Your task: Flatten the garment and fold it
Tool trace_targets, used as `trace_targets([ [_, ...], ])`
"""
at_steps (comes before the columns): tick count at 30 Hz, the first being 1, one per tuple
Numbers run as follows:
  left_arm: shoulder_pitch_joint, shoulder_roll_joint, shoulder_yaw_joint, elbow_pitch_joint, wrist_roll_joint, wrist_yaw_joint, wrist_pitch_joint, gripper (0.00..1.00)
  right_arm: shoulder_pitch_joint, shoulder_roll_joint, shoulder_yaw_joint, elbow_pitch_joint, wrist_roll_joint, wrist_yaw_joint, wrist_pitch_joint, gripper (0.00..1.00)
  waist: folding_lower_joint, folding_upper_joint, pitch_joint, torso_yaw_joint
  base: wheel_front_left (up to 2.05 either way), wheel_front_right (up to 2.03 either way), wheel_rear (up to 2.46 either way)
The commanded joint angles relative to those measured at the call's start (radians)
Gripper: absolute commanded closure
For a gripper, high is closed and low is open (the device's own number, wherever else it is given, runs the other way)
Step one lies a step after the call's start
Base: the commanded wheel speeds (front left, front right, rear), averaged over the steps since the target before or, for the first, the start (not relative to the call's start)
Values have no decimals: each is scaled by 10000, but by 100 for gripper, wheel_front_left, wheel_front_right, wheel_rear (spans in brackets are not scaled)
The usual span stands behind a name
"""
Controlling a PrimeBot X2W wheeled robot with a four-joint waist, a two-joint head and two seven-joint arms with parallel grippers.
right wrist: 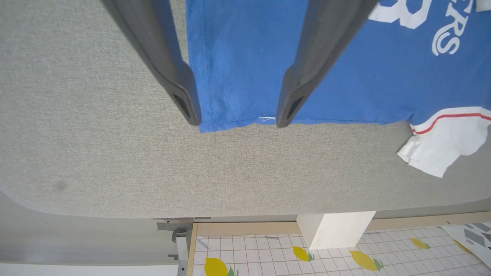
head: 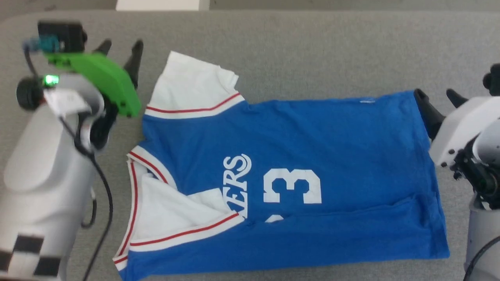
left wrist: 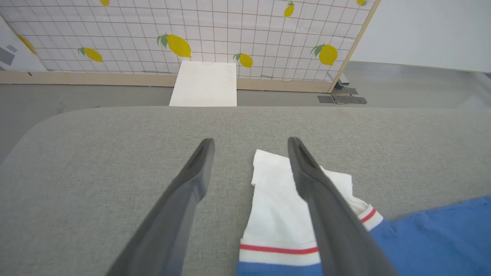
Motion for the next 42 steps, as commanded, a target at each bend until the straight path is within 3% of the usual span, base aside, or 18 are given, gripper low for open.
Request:
trace_targets([
  [1, -636, -92, -118, 454, 90, -114, 303, 0, -261, 59, 119, 71, -84, -15, -59, 0, 0, 0, 1110, -396, 0, 0, 0],
  [5, -2025, -254, -529, 1745, 184, -261, 1516, 0, -641, 128, 372, 258, -195, -15, -159, 0, 0, 0, 1678, -642, 0, 0, 0],
  [10, -2998, -451, -1200, 2984, 99, -365, 4125, 0, -877, 176, 464, 472, -279, -15, -326, 0, 0, 0, 2047, -818, 0, 0, 0],
  [16, -3111, -414, -1618, 3409, 69, -101, 6021, 0, -908, 188, 411, 604, -358, -15, -474, 0, 0, 0, 2086, -887, 0, 0, 0],
  [17, -3034, -404, -1627, 3391, 41, -79, 6097, 22, -901, 189, 397, 615, -359, -15, -485, 0, 0, 0, 2075, -888, 0, 0, 0],
  [18, -2938, -365, -1649, 3350, 22, -118, 6116, 95, -883, 188, 374, 622, -355, -15, -497, 0, 0, 0, 2058, -881, 0, 0, 0],
  [19, -2855, -337, -1670, 3310, 5, -181, 6096, 100, -861, 182, 344, 624, -352, -15, -503, 0, 0, 0, 2035, -864, 0, 0, 0],
  [21, -2686, -318, -1634, 3179, -87, -314, 5886, 100, -793, 138, 259, 615, -352, -15, -493, 0, 0, 0, 1983, -795, 0, 0, 0],
  [26, -2372, -246, -1058, 2596, -401, -562, 4181, 100, -739, -117, 49, 581, -356, -15, -325, 0, 0, 0, 1754, -600, 0, 0, 0],
  [33, -1450, 24, -151, 892, -839, -884, 1791, 100, -1222, -1084, 36, 913, -432, -15, 504, 0, 0, 0, 1542, -264, 0, 0, 0],
  [37, -637, 150, 211, -466, -1134, -844, 1245, 100, -1736, -1656, 431, 1323, -488, -15, 1205, 0, 0, 0, 1740, -50, 0, 0, 0],
  [42, 238, 341, 417, -1942, -1265, -633, 1042, 100, -2360, -1926, 964, 1914, -642, -15, 1869, 0, 0, 0, 2106, 206, 0, 0, 0],
])
